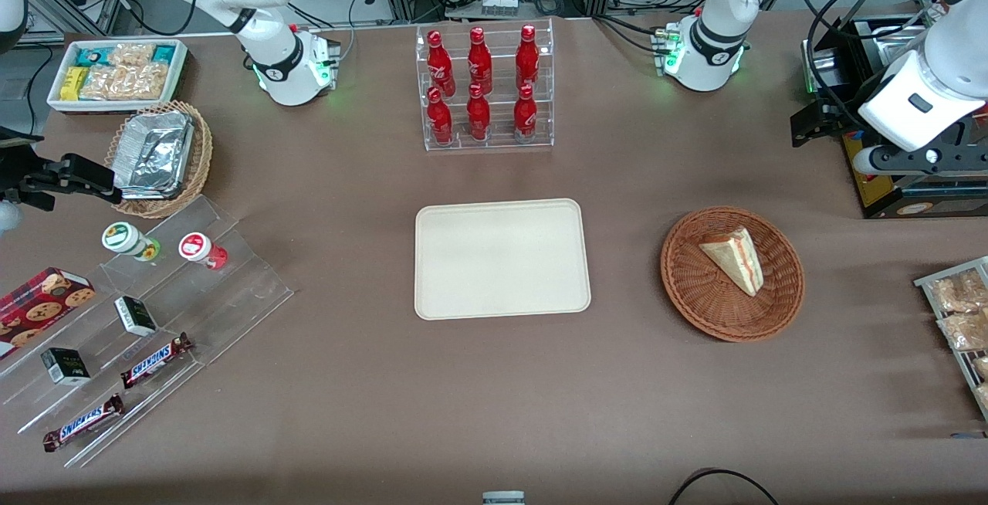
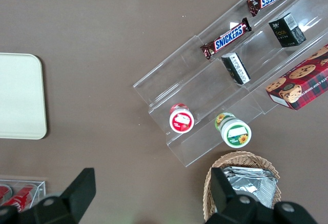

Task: Place sandwich from basket to tray
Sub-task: 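Move the left gripper over the sandwich in the wicker basket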

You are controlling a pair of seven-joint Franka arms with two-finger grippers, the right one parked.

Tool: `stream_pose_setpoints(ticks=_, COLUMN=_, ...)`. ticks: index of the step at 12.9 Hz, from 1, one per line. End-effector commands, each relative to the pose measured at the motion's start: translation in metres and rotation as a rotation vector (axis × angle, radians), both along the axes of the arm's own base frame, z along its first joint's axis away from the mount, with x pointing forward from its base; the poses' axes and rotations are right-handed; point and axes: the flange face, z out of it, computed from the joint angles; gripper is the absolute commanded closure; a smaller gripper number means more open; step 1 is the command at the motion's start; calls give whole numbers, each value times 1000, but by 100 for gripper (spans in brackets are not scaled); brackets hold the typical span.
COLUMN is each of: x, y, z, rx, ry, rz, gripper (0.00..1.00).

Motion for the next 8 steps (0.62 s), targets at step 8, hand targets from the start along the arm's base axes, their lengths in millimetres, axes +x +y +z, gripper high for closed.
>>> stream_pose_setpoints(ticks=8, x=13, y=-14, z=-65, rx=36, ry=-26, rz=-24, gripper=0)
